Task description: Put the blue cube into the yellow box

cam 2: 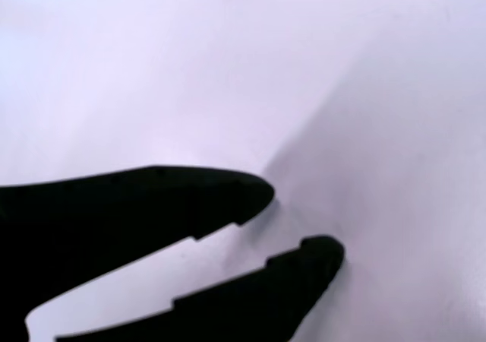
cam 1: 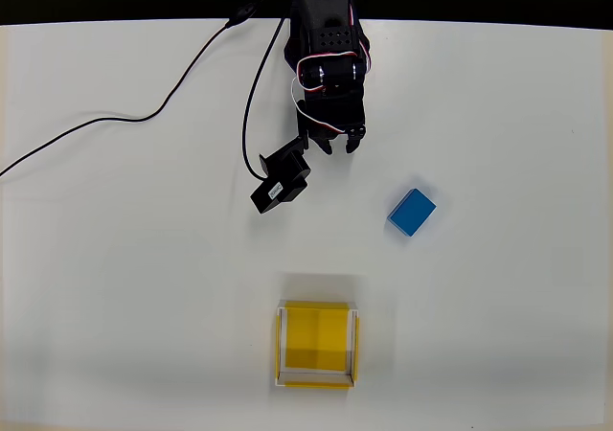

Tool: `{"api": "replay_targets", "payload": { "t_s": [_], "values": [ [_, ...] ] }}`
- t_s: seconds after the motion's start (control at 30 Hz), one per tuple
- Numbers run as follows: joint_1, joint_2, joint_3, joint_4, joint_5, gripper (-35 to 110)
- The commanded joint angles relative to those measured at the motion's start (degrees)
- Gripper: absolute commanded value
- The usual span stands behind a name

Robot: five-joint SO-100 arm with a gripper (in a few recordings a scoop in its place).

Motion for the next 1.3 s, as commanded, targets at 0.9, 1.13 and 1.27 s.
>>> {"api": "replay_targets", "payload": {
  "t_s": [0.9, 1.13, 1.27],
  "values": [
    [-4.48, -32.87, -35.51, -4.04, 24.26, 32],
    [-5.71, -54.05, -57.66, 0.18, 36.39, 40],
    [-5.8, -65.74, -67.94, 1.85, 42.89, 42]
  ]
}}
